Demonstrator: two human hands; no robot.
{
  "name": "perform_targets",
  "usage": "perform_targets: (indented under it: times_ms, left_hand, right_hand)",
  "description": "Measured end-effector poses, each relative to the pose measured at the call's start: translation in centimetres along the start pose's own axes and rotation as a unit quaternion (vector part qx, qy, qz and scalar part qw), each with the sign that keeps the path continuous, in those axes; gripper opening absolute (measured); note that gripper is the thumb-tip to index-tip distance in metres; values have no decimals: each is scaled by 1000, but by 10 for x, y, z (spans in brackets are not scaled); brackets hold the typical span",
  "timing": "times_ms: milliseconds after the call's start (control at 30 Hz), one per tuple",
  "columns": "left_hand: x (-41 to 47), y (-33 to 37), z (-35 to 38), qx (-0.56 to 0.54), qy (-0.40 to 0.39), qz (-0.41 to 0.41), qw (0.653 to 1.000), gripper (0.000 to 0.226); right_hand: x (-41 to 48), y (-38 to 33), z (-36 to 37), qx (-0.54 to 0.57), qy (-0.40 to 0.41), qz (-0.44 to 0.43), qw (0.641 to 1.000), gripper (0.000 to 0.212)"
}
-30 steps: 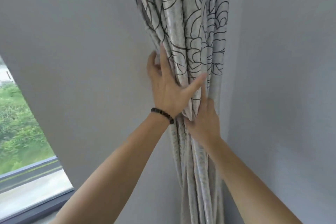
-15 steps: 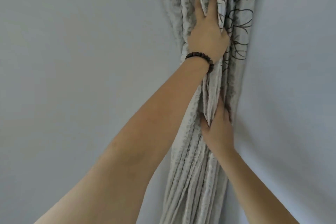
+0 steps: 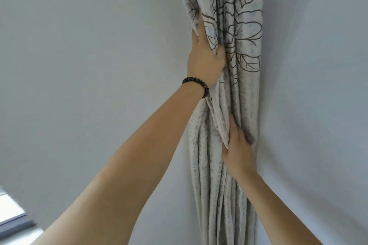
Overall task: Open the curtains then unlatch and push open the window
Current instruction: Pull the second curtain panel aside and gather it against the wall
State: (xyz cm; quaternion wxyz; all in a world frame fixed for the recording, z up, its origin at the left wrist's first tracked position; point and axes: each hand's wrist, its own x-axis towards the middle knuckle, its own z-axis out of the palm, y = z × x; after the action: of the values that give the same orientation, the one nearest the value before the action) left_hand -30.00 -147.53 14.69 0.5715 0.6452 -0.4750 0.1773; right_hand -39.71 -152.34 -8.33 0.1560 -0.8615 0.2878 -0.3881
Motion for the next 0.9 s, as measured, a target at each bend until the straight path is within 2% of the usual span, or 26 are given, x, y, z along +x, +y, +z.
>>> perform_targets:
  times_ms: [100, 167, 267, 367, 567, 700, 800, 900]
  left_hand:
    - [-34, -27, -36, 7, 64, -12, 998, 75]
    - [-62, -49, -56, 58, 78, -3, 995, 76]
    - [-107, -77, -77, 134, 31, -53, 989, 74]
    - [-142, -96, -98, 147, -20, -84, 985, 68]
    - [-196, -95, -134, 160, -16, -158, 974, 45]
    - [-206, -89, -148, 164, -40, -185, 968, 46]
    - [-216, -76, -166, 146, -71, -212, 964, 41]
    - [-253, -63, -198, 111, -75, -204, 970, 45]
  right_hand:
    - [-29, -10, 4, 14, -23, -15, 1000, 85]
    - [-48, -20, 12, 22, -42, -22, 999, 84]
    - [-71, -40, 31, 26, -68, -34, 997, 82]
    - [-89, -59, 47, 39, -78, -37, 995, 80]
    - [-118, -80, 67, 59, -86, -48, 993, 83]
    - [-133, -93, 67, 45, -118, -32, 991, 83]
    - [-146, -99, 61, 44, -165, 6, 985, 89]
    - [-172, -112, 49, 39, -171, 33, 984, 96]
